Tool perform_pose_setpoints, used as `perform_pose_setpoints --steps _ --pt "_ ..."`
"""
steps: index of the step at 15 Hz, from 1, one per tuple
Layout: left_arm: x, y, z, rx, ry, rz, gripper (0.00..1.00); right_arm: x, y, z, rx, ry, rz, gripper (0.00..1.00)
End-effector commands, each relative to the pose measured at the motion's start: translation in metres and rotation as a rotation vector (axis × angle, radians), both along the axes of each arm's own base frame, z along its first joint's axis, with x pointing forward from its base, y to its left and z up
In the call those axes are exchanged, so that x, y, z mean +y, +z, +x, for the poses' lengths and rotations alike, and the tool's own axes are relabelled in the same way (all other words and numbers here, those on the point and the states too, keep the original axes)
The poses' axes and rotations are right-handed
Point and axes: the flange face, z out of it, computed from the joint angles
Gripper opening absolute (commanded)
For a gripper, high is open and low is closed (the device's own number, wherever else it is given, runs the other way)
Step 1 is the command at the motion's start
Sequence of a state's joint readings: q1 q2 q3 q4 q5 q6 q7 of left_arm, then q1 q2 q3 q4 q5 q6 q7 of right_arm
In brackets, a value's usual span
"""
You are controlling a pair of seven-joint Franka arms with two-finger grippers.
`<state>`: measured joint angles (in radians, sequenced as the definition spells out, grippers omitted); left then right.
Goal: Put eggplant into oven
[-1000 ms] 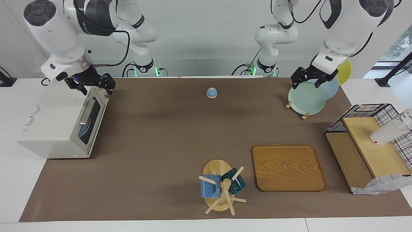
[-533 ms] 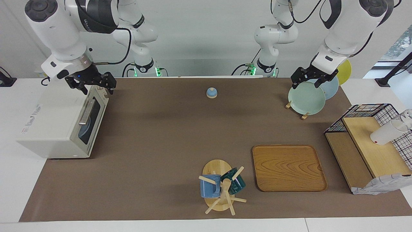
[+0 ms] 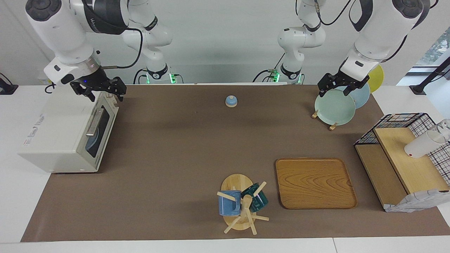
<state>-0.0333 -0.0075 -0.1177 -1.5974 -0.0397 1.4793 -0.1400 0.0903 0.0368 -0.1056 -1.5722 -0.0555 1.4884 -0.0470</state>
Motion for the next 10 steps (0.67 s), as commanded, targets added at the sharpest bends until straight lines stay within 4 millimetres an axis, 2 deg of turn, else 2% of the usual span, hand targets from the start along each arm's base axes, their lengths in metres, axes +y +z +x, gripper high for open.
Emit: perform_pose_setpoints --steps 1,5,8,10 --pt "0.003 0.006 -0.003 -0.001 -0.010 0.016 1.00 0.003 0.005 -0.006 0.007 0.014 0.030 1.00" --pt "0.003 0.005 -0.003 0.000 -0.010 0.016 1.00 0.002 0.010 -0.005 -0.012 0.001 0.037 1.00" --pt "0.003 0.006 -0.003 -0.001 -0.010 0.016 1.00 -0.021 0.011 -0.005 -0.020 -0.034 0.039 1.00" --pt "0.003 0.006 -0.003 -0.001 -0.010 0.016 1.00 -0.023 0.015 -0.007 -0.024 -0.039 0.043 1.00"
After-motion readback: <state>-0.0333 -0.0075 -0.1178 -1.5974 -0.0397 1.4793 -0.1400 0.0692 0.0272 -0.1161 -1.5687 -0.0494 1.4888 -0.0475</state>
